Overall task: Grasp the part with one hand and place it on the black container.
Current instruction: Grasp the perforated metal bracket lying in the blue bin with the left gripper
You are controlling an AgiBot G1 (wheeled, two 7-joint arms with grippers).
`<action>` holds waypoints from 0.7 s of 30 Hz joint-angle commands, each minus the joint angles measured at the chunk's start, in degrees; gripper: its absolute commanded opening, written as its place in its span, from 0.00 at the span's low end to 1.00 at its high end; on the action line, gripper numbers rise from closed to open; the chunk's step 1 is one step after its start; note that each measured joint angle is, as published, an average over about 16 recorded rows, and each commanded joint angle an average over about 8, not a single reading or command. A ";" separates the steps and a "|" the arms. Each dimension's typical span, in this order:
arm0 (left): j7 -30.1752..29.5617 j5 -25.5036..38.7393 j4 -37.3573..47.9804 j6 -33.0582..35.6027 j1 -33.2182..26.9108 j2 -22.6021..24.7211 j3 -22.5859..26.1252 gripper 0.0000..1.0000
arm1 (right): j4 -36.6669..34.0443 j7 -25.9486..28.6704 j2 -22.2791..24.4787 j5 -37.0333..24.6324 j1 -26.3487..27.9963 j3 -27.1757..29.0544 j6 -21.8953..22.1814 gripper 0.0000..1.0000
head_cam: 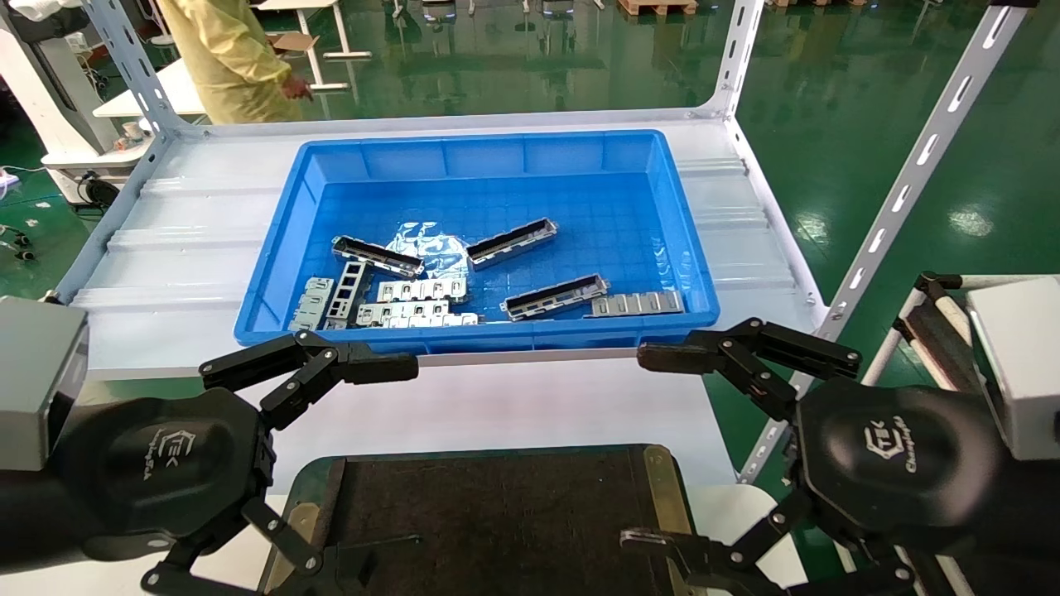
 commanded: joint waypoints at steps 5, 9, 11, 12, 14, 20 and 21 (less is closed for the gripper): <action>0.61 2.49 1.26 -1.55 -1.51 1.43 0.81 1.00 | 0.00 0.00 0.00 0.00 0.00 0.00 0.00 1.00; 1.46 5.59 2.87 -3.69 -3.22 3.52 1.91 1.00 | 0.00 0.00 0.00 0.00 0.00 -0.01 0.00 1.00; 2.14 7.50 3.87 -5.05 -4.24 4.82 2.55 1.00 | 0.00 0.00 0.00 0.00 0.00 -0.01 0.00 1.00; 2.48 8.48 4.43 -5.76 -4.78 5.52 2.88 1.00 | 0.00 0.00 0.00 0.00 0.00 -0.01 0.00 1.00; 3.05 10.40 5.63 -7.16 -5.91 6.91 3.57 1.00 | 0.00 0.00 0.00 0.00 0.01 -0.01 0.00 1.00; 4.37 16.18 10.02 -11.60 -9.62 11.24 5.75 1.00 | -0.01 -0.01 0.00 0.01 0.01 -0.01 0.00 1.00; 4.56 17.14 10.92 -12.44 -10.28 12.05 6.12 1.00 | -0.01 -0.01 0.00 0.01 0.01 -0.01 0.00 1.00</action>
